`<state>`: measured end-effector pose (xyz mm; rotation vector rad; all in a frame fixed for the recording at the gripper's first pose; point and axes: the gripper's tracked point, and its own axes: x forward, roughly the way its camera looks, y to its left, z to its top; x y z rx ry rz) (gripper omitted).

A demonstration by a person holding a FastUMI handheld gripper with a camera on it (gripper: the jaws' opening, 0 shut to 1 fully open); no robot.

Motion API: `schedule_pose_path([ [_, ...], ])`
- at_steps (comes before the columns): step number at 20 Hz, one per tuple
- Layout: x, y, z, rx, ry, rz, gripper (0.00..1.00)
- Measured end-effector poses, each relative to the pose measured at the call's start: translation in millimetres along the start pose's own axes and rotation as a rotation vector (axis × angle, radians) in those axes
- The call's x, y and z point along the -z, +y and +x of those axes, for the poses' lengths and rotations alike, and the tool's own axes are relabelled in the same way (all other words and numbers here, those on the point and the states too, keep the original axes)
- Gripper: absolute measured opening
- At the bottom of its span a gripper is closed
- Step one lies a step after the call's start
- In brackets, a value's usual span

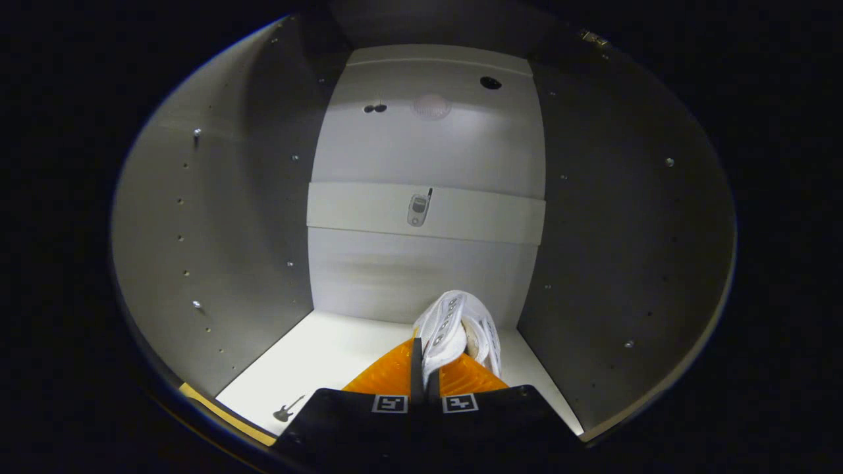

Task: Open the shoe cabinet door, grab the shoes and put them into the shoe cabinet, then close the shoe cabinet door.

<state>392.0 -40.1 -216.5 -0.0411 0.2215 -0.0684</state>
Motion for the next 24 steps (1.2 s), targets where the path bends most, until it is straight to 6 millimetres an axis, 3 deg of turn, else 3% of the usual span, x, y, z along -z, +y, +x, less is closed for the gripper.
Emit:
schedule_pose_path([
  [3,10.0,4.7,12.2,-0.021,0.012,-0.015,0.04],
  [8,21.0,12.1,16.3,-0.049,0.040,-0.038,0.04],
  [17,35.9,7.5,21.9,-0.008,0.118,0.026,0.06],
  [18,35.3,7.6,19.2,-0.005,0.120,0.029,0.13],
  [20,37.0,5.6,16.2,0.003,0.123,0.030,0.17],
  [24,36.4,13.0,2.0,-0.014,0.116,0.005,0.41],
])
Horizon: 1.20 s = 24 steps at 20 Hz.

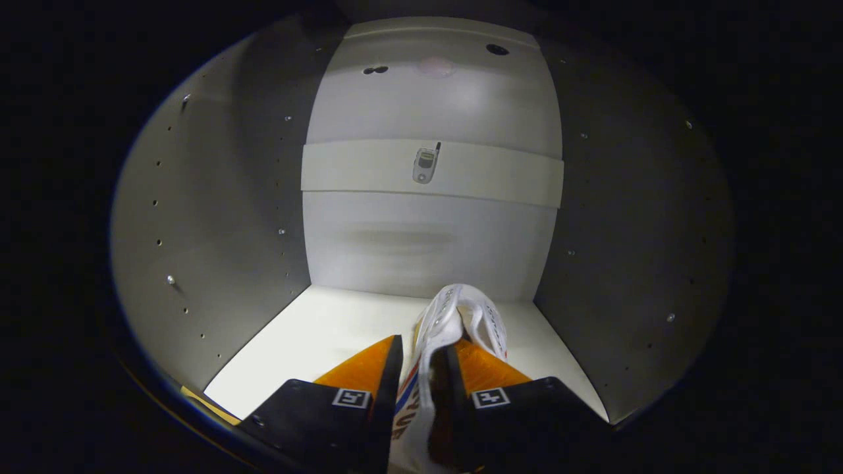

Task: Open the shoe cabinet door, grab the shoes and put them into the shoe cabinet, then close the shoe cabinet door.

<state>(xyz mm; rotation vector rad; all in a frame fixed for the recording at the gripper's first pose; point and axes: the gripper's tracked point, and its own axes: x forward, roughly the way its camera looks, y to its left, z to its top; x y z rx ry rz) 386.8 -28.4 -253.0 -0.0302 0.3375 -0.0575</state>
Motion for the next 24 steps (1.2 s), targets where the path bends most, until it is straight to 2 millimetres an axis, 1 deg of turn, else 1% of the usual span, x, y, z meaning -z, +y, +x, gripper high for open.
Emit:
schedule_pose_path([
  [1,-1.7,0.2,-4.6,-0.003,-0.002,0.003,0.45],
  [2,-4.7,-0.6,-11.4,-0.003,-0.010,0.006,0.54],
  [5,-15.0,1.2,-32.9,0.001,-0.037,0.025,0.62],
  [6,-18.4,0.9,-39.8,0.006,-0.047,0.037,0.75],
  [7,-22.9,1.5,-48.3,0.007,-0.060,0.049,0.82],
  [8,-29.2,-0.4,-59.4,0.016,-0.077,0.057,0.94],
  [10,-37.8,-1.7,-80.0,0.022,-0.101,0.067,0.99],
  [11,-41.6,-0.6,-94.4,0.024,-0.111,0.068,0.99],
  [14,-52.5,8.8,-143.7,0.019,-0.142,0.077,0.99],
  [16,-57.4,18.5,-183.2,0.013,-0.166,0.084,0.99],
  [19,-59.8,32.7,-251.2,0.003,-0.192,0.075,0.98],
  [22,-57.8,36.7,-320.2,0.023,-0.218,0.053,0.98],
  [23,-57.1,33.7,-344.1,0.039,-0.233,0.054,0.98],
  [24,-55.6,26.9,-362.2,0.065,-0.241,0.059,0.98],
])
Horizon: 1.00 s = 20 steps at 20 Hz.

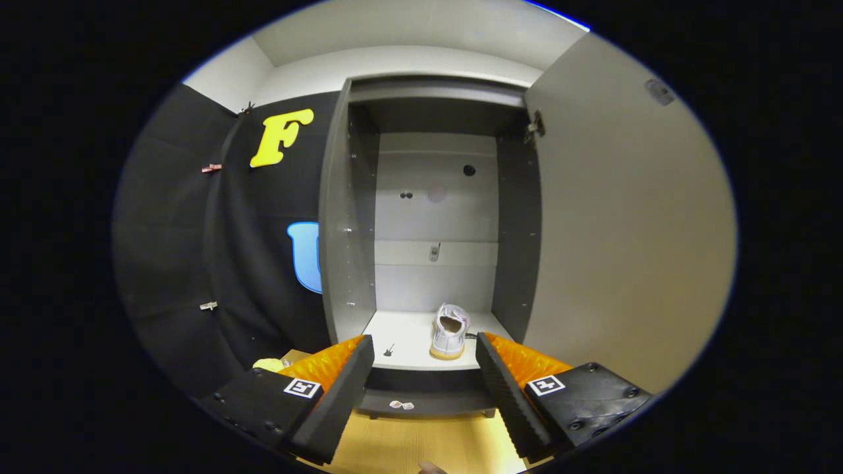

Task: Open the shoe cabinet door, grab the shoes and put them into the shoe cabinet, then close the shoe cabinet door.

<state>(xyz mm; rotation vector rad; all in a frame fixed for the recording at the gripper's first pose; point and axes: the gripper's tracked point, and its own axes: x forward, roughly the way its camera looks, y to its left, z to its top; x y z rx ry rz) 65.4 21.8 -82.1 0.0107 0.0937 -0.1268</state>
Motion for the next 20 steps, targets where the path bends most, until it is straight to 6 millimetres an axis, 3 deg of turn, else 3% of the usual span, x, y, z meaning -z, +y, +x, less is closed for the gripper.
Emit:
schedule_pose_path([
  [5,-17.0,-41.2,-85.0,0.080,-0.032,0.061,0.98],
  [7,-26.0,-67.3,-114.7,0.093,-0.062,0.070,0.98],
  [11,-34.5,-139.3,-165.0,0.129,-0.066,0.056,0.98],
  [15,-40.3,-207.5,-188.0,0.147,-0.087,0.062,0.98],
  [17,-38.2,-234.6,-187.1,0.145,-0.084,0.061,0.98],
  [20,-32.7,-258.7,-173.1,0.108,-0.073,0.085,0.98],
])
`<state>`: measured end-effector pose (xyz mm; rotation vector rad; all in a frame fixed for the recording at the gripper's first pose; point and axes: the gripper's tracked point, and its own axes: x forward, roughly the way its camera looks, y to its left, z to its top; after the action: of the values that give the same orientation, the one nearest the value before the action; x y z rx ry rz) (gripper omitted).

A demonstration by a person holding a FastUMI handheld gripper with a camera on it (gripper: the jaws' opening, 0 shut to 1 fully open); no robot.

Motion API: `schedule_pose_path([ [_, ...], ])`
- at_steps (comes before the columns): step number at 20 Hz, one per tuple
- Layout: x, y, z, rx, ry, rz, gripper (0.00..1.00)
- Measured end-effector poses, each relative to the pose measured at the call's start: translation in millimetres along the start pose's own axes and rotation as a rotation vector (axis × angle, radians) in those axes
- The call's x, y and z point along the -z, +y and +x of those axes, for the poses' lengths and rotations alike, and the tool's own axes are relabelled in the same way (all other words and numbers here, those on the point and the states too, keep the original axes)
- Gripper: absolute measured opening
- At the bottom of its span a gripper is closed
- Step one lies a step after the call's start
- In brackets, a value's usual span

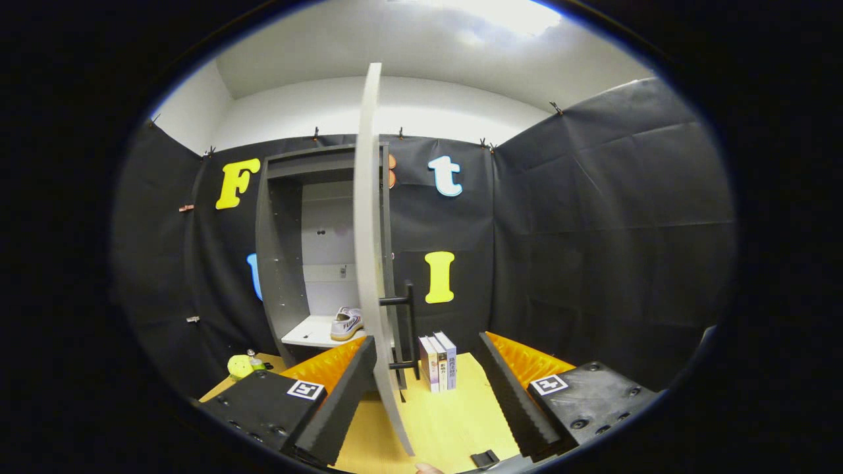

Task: Open the shoe cabinet door, grab the shoes and put them into the shoe cabinet, then close the shoe cabinet door.

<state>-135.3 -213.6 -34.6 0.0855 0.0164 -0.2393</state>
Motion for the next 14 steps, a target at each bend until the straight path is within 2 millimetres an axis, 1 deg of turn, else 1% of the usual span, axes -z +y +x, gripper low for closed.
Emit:
schedule_pose_path([
  [2,9.6,-10.6,16.8,-0.013,0.027,0.014,0.98],
  [6,18.5,-13.4,43.2,-0.070,0.054,0.027,0.98],
  [8,23.5,-10.5,52.2,-0.095,0.073,0.027,0.98],
  [10,28.3,-8.4,56.4,-0.103,0.086,0.024,0.98],
  [14,26.1,-0.6,55.3,-0.097,0.072,0.008,0.98],
])
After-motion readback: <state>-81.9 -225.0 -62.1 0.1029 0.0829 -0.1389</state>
